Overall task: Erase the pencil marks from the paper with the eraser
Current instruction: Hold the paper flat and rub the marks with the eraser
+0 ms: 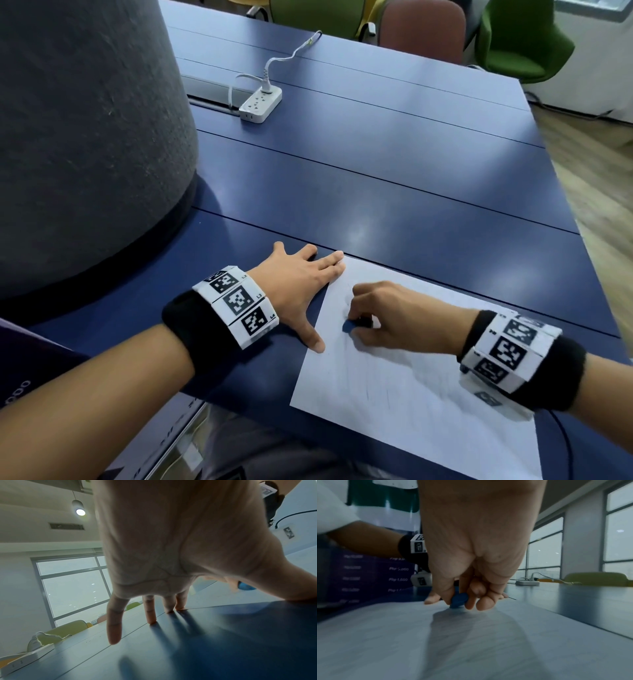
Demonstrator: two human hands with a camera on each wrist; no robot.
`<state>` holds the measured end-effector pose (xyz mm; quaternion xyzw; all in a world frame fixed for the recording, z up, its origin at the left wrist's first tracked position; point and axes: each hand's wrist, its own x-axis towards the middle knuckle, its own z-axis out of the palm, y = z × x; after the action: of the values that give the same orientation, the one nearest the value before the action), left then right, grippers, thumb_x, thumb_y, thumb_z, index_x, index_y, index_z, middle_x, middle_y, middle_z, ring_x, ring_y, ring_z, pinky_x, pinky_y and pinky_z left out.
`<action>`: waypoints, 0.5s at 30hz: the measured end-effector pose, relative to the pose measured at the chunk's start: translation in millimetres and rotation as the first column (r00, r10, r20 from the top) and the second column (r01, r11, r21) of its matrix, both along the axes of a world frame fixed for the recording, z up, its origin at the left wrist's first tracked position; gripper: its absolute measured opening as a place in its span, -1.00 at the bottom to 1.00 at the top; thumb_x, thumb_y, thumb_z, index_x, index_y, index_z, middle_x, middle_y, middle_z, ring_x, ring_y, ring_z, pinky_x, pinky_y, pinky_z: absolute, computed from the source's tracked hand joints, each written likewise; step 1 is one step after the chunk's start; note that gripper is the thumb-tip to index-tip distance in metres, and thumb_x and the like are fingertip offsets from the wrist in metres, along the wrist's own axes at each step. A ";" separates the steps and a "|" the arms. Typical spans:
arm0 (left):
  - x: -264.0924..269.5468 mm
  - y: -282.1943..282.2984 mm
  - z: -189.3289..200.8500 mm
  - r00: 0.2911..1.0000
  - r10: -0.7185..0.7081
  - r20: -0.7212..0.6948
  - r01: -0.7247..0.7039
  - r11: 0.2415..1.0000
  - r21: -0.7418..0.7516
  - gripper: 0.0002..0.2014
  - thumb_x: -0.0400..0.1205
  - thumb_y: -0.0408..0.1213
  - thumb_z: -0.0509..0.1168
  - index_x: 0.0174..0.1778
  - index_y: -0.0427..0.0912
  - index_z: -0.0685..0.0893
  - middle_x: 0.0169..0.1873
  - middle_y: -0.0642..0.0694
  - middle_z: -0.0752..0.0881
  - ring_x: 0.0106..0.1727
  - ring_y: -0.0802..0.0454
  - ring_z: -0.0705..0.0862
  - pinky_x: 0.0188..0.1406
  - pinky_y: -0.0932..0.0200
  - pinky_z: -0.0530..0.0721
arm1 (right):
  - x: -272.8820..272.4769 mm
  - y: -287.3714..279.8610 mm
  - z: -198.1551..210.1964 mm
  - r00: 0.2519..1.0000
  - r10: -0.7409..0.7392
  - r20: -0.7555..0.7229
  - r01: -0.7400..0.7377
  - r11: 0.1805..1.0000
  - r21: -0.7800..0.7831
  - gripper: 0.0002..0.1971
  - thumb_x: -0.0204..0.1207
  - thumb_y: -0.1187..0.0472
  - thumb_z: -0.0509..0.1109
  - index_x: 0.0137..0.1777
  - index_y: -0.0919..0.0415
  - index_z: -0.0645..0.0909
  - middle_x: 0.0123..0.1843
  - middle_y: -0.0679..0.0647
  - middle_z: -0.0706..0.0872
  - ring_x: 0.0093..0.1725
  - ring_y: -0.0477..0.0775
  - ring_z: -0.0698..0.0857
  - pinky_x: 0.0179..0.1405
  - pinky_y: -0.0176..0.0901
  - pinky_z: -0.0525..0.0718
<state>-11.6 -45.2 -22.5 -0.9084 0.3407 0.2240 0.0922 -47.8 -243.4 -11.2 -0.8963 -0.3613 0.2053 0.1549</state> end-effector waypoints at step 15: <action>1.1 0.4 -1.4 1.000 -0.004 0.011 0.004 1.000 0.000 0.30 0.20 0.58 0.34 0.71 0.02 -0.14 0.71 0.17 -0.20 0.63 -0.08 0.07 0.32 -0.42 0.33 | 10.2 -4.7 2.1 0.997 -0.058 0.056 0.058 0.998 0.009 -0.85 0.46 0.17 0.38 -0.12 0.21 0.75 -0.20 0.03 0.62 -0.25 0.05 0.61 -0.15 -0.04 0.62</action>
<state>-10.5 -44.9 -23.9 -0.9090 0.3420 0.2186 0.0945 -37.6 -248.1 -9.1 -0.9113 -0.3401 0.1741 0.1536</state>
